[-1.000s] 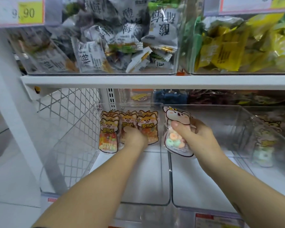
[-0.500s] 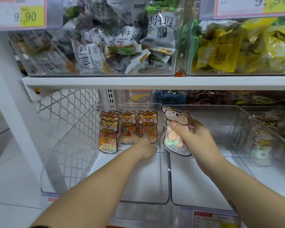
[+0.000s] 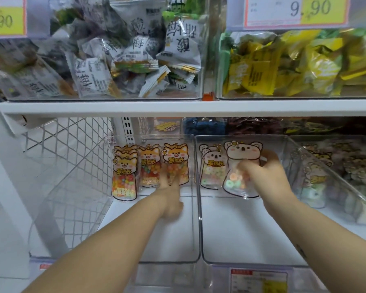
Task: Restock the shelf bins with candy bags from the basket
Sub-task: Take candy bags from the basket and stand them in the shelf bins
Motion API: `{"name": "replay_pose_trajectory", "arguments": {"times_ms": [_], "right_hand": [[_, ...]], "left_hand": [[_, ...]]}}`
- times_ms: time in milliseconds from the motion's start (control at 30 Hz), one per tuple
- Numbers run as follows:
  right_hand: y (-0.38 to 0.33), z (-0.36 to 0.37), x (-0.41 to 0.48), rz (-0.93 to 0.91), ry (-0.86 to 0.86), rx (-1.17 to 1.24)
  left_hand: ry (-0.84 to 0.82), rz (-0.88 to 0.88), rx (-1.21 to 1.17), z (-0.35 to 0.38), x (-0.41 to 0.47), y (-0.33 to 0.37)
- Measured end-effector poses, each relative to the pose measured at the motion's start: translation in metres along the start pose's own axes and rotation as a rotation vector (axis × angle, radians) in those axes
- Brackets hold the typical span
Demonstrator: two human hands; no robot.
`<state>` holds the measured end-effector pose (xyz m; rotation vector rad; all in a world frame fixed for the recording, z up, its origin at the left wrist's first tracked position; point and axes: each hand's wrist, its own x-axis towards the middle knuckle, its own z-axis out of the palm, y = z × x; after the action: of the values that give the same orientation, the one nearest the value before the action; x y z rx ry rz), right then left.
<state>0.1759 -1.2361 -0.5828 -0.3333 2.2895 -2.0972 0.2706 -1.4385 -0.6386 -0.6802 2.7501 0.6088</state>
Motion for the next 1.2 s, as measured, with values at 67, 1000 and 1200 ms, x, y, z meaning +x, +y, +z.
{"name": "replay_pose_trajectory", "arguments": {"times_ms": [67,1000,1200], "right_hand": [[0.004,-0.006,0.007,0.027,-0.057,-0.117],[0.064,0.040,0.062,0.048,-0.217,-0.463],[0.066,0.040,0.066,0.053,-0.230,-0.494]], "left_hand": [[0.029,-0.015,0.035,0.000,-0.003,0.000],[0.387,-0.079,-0.201,0.004,0.007,-0.001],[0.358,-0.087,-0.187,0.003,0.005,0.000]]}}
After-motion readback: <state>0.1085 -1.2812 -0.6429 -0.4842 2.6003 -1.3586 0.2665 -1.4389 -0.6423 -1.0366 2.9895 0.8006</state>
